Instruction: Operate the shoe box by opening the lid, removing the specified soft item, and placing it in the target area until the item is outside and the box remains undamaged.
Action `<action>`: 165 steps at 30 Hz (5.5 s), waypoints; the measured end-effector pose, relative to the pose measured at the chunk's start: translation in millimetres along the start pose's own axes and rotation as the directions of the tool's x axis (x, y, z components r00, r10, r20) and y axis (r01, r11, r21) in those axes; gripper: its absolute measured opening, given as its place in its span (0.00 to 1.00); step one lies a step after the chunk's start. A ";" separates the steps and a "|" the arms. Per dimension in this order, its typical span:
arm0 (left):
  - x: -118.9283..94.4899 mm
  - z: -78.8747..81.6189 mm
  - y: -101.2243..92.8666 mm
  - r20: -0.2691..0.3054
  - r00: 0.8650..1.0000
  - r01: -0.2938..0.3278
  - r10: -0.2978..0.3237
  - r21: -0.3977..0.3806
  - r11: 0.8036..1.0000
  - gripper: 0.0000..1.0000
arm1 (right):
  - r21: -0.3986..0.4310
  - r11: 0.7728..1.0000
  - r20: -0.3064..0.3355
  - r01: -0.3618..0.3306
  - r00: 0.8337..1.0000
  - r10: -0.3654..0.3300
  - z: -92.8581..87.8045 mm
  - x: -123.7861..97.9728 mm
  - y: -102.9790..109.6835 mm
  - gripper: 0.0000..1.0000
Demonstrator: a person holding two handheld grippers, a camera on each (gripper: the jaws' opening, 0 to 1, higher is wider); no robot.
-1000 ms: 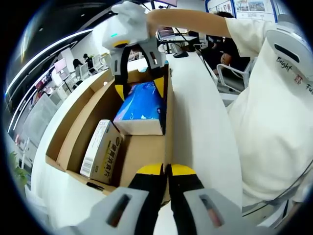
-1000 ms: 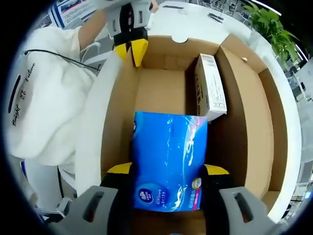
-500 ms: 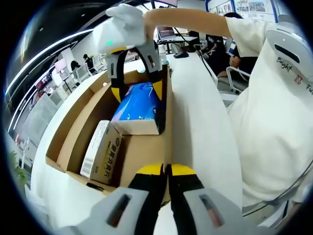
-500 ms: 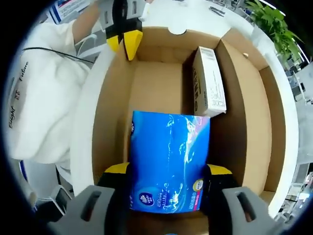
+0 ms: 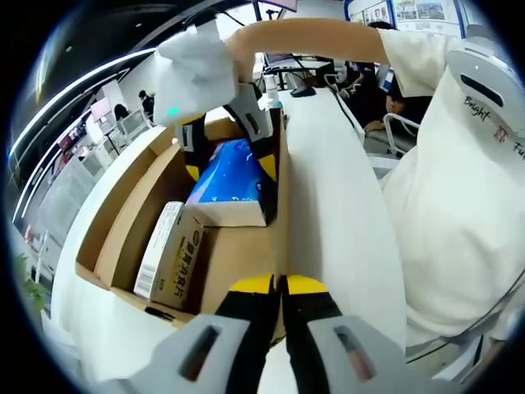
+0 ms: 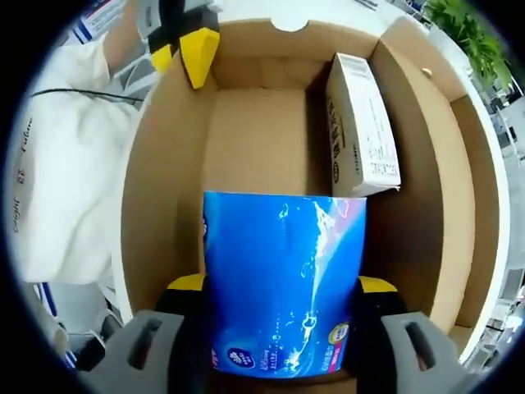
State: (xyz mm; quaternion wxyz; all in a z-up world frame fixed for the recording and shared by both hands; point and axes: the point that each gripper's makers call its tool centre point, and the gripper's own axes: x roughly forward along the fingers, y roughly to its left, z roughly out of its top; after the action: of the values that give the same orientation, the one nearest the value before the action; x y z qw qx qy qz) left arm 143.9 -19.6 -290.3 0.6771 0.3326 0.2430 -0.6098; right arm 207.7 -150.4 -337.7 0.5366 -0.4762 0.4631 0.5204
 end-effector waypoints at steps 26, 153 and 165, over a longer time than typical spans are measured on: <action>0.4 -0.4 0.6 0.001 1.000 -0.014 0.014 0.013 1.000 0.03 | 0.028 0.999 -0.072 -0.035 0.997 0.037 -5.3 13.8 -4.9 0.77; 0.4 1.5 -0.7 0.024 1.000 0.009 -0.009 0.021 1.000 0.02 | -0.100 0.987 -0.046 0.129 0.990 -0.134 -25.5 -112.1 -4.6 0.69; 0.6 1.6 -0.8 0.022 1.000 0.002 -0.002 0.021 1.000 0.02 | -0.079 0.985 -0.057 0.152 0.986 -0.157 -52.2 -124.2 -2.9 0.69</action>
State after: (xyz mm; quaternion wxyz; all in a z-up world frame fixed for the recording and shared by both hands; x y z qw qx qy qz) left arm 143.1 -21.3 -289.8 0.6757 0.3325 0.2294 -0.6167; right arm 206.8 -216.8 -220.4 0.5427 -0.5464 0.4216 0.4788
